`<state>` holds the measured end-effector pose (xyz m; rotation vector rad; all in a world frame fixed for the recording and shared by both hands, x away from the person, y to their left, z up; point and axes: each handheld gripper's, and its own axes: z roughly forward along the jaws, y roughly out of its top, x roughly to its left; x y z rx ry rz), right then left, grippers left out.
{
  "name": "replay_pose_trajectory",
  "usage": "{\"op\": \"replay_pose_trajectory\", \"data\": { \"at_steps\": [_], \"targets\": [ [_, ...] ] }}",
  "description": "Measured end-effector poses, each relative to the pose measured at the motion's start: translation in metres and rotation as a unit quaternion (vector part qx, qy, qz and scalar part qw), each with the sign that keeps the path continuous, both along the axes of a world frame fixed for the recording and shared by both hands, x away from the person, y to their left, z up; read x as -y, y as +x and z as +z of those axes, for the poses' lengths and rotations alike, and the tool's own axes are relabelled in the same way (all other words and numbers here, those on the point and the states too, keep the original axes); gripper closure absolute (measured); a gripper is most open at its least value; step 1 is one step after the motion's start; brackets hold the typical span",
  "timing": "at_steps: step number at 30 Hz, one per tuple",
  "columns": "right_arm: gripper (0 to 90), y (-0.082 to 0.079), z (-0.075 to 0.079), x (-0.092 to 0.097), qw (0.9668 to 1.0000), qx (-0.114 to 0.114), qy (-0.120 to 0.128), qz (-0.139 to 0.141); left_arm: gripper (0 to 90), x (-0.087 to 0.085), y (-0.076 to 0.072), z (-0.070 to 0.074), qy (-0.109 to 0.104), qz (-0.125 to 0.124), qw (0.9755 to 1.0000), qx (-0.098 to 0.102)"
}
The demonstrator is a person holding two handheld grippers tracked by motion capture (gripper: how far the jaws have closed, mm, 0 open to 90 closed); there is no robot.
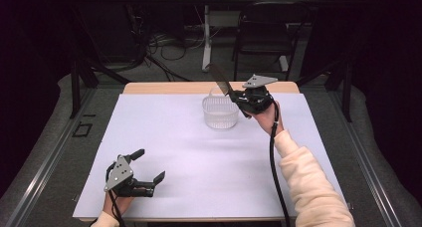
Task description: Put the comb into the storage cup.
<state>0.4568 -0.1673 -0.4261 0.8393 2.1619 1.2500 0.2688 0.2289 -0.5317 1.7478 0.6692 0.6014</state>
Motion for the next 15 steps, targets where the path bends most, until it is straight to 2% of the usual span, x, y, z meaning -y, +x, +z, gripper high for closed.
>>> {"op": "replay_pose_trajectory", "data": {
  "at_steps": [15],
  "targets": [
    [72.6,0.0084,0.0000,-0.0087,1.0000,0.008,-0.001,0.002,0.3,-0.0002,0.0003,-0.0002,-0.002,0.002,1.0000,-0.001]
  ]
}}
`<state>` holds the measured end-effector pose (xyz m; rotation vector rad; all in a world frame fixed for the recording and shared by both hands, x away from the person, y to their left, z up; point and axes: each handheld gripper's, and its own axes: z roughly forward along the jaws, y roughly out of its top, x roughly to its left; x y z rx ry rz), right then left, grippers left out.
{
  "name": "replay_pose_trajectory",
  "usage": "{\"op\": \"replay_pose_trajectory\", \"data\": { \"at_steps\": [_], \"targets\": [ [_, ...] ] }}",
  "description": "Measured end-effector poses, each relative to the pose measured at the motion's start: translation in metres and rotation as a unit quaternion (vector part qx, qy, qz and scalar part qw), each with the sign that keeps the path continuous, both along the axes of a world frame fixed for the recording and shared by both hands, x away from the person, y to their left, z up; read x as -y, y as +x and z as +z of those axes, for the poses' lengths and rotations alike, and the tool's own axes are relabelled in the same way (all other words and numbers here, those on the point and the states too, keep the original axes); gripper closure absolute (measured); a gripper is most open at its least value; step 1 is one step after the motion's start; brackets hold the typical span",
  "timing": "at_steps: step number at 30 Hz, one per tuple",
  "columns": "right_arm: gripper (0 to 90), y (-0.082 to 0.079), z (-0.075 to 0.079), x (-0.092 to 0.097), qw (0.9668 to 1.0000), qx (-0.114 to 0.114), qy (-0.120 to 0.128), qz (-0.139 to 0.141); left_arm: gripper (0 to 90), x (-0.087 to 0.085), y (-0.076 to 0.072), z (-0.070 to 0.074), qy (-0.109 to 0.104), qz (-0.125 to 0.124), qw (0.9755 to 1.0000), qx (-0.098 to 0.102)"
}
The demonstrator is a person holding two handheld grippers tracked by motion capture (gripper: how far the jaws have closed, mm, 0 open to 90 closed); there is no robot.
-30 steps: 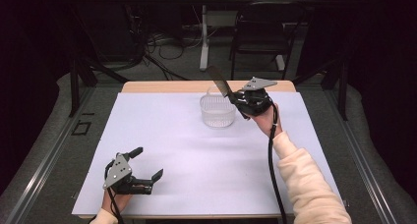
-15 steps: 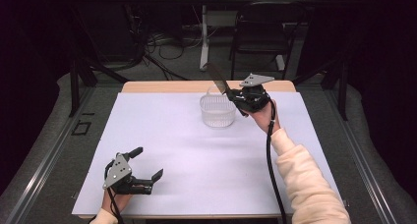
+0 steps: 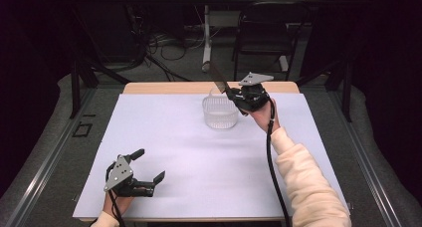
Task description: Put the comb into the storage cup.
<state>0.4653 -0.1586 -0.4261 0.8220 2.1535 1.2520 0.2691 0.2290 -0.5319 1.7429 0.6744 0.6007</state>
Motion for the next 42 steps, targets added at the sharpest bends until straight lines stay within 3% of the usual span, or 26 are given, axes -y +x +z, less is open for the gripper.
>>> {"op": "replay_pose_trajectory", "data": {
  "at_steps": [14,42],
  "targets": [
    [72.6,0.006,-0.003,-0.002,0.9998,0.020,0.003,-0.009,0.4,0.000,0.000,0.000,0.001,0.001,1.0000,0.000],
    [72.6,0.017,-0.003,-0.010,0.9983,0.057,0.013,-0.001,0.4,0.000,0.000,0.000,-0.005,-0.001,1.0000,-0.002]
  ]
}}
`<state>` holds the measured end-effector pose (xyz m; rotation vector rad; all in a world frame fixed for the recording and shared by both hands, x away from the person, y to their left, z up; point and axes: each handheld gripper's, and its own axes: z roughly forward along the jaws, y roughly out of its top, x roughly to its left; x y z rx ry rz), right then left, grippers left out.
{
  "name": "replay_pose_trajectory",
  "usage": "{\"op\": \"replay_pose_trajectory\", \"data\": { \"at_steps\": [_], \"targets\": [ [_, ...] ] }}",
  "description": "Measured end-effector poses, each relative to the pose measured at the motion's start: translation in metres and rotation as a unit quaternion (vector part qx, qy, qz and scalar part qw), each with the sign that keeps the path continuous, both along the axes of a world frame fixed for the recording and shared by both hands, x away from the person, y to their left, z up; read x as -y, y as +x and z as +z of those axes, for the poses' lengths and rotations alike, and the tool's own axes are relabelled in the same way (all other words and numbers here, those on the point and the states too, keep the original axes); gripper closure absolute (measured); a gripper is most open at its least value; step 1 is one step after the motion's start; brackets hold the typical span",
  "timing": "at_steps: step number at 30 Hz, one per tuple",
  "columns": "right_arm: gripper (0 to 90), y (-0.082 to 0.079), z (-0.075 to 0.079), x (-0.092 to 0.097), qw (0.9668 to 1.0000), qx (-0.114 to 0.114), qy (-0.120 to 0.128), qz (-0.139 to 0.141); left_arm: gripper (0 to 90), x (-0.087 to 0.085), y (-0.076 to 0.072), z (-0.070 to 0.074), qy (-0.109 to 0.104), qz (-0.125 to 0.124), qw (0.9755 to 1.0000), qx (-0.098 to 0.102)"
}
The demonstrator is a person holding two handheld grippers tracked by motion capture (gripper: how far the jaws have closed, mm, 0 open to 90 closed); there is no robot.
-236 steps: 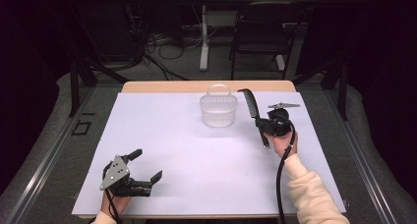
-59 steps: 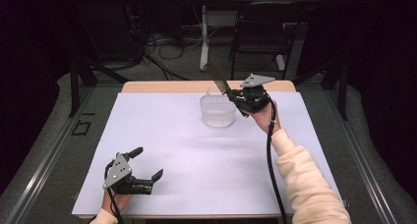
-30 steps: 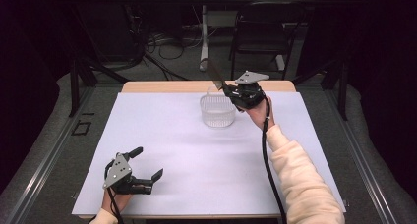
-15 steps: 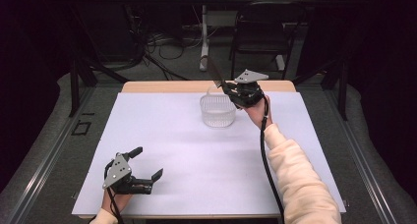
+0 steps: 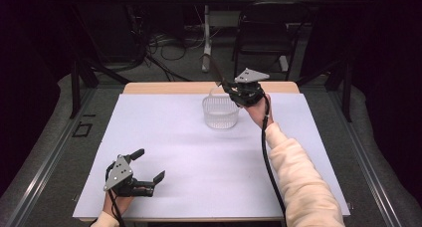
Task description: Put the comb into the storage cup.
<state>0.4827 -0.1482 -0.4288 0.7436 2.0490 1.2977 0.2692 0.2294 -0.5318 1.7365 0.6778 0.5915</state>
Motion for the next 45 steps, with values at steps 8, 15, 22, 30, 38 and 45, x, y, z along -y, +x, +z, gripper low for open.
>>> {"op": "replay_pose_trajectory", "data": {
  "at_steps": [8,15,22,30,38,45],
  "targets": [
    [72.6,0.0016,-0.0008,-0.0029,1.0000,0.003,-0.001,0.003,0.4,-0.0005,-0.0001,0.0003,0.000,-0.001,1.0000,0.001],
    [72.6,0.0027,-0.0013,-0.0029,1.0000,0.005,-0.005,0.002,0.4,-0.0004,0.0003,0.0002,0.000,0.000,1.0000,0.000],
    [72.6,0.0031,0.0012,-0.0032,0.9999,0.010,-0.008,0.003,0.4,-0.0006,0.0006,0.0002,-0.001,0.000,1.0000,0.000],
    [72.6,0.0034,0.0078,-0.0064,0.9998,0.019,-0.007,0.008,0.4,-0.0004,0.0005,0.0004,-0.001,-0.003,1.0000,0.000],
    [72.6,0.0081,0.0068,-0.0079,0.9998,0.015,-0.013,0.004,0.4,-0.0008,0.0000,0.0010,-0.002,-0.003,1.0000,0.002],
    [72.6,0.0093,0.0068,-0.0097,0.9995,0.019,-0.026,0.005,0.4,-0.0003,0.0004,0.0008,0.000,-0.003,1.0000,0.002]
  ]
}}
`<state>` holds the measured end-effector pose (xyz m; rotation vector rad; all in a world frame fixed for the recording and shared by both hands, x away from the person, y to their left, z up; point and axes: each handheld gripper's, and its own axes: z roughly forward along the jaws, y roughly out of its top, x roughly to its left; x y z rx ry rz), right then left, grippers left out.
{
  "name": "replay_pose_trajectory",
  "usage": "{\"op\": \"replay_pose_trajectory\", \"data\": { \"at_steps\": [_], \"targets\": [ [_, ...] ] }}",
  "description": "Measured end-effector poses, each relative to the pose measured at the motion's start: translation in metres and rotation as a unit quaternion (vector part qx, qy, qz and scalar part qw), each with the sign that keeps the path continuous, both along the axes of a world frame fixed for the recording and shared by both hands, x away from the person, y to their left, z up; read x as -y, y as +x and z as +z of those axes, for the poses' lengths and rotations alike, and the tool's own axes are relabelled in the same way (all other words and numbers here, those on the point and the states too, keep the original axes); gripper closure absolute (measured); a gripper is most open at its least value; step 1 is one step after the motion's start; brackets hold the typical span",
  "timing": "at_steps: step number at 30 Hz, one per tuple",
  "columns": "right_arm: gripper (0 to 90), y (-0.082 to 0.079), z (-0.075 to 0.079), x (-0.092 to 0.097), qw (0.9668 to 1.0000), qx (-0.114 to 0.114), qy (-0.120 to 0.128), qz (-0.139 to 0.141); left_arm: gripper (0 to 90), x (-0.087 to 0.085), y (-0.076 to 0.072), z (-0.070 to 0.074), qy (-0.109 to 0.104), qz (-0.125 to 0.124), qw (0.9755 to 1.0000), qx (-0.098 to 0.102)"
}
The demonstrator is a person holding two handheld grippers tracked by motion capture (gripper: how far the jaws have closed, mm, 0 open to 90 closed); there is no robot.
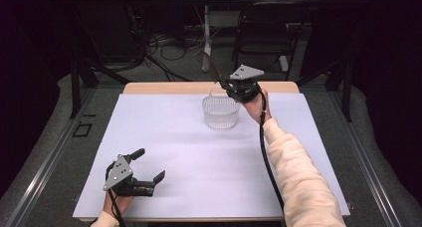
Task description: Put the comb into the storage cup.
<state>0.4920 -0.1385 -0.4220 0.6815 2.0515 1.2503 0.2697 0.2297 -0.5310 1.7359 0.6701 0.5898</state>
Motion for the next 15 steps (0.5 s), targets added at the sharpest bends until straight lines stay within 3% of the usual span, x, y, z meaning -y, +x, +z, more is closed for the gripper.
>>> {"op": "replay_pose_trajectory", "data": {
  "at_steps": [15],
  "targets": [
    [72.6,0.0057,-0.0014,-0.0035,0.9999,0.010,0.009,0.007,0.5,0.0000,0.0002,-0.0002,-0.001,0.000,1.0000,-0.001]
  ]
}}
